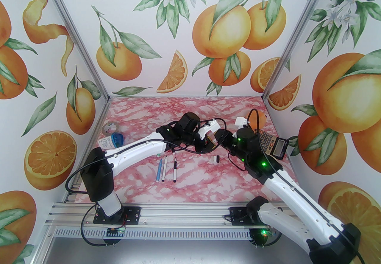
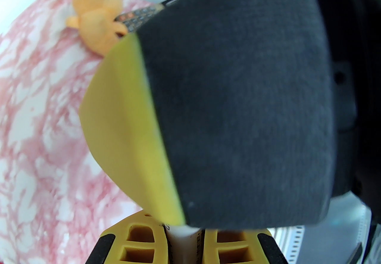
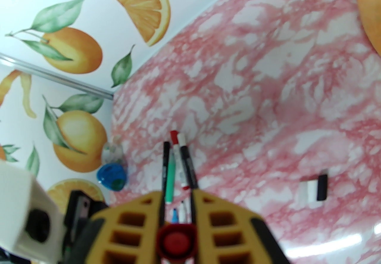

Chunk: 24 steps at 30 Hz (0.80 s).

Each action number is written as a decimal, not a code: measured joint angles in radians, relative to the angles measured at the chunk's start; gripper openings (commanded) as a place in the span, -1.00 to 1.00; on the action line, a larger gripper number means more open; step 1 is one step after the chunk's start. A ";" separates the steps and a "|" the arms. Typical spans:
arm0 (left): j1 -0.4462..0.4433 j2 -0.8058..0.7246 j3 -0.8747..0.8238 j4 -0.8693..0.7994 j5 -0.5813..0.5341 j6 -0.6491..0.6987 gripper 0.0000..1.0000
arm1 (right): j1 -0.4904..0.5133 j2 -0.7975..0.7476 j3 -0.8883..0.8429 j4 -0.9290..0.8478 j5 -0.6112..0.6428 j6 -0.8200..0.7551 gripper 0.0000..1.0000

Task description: Open the pen caps

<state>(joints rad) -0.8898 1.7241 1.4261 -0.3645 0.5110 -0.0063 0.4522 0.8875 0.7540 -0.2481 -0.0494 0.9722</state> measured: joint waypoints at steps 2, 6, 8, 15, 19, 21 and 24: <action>0.009 0.000 0.002 0.013 0.037 -0.011 -0.98 | -0.032 -0.011 -0.009 0.029 -0.064 -0.024 -0.77; 0.028 0.000 0.005 0.018 0.104 -0.024 -0.99 | -0.084 -0.013 -0.010 0.073 -0.169 -0.072 -0.77; 0.037 0.000 0.003 -0.032 0.182 -0.024 -0.99 | -0.141 -0.013 -0.010 0.145 -0.180 -0.091 -0.77; 0.040 0.000 0.001 -0.074 0.326 -0.040 -0.98 | -0.186 -0.013 -0.011 0.251 -0.218 -0.153 -0.76; 0.046 -0.003 -0.007 -0.078 0.293 -0.040 -0.96 | -0.186 -0.013 -0.010 0.213 -0.196 -0.182 -0.75; 0.048 -0.011 -0.016 -0.084 0.246 -0.038 -0.96 | -0.186 -0.014 -0.010 0.177 -0.182 -0.203 -0.73; 0.050 -0.036 -0.025 -0.095 0.166 -0.019 -0.95 | -0.186 -0.024 -0.007 0.089 -0.156 -0.249 -0.71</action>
<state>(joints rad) -0.8394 1.6882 1.4010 -0.4599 0.6773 -0.0257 0.2665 0.8635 0.7467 -0.1593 -0.2054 0.7227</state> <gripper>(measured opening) 0.142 0.175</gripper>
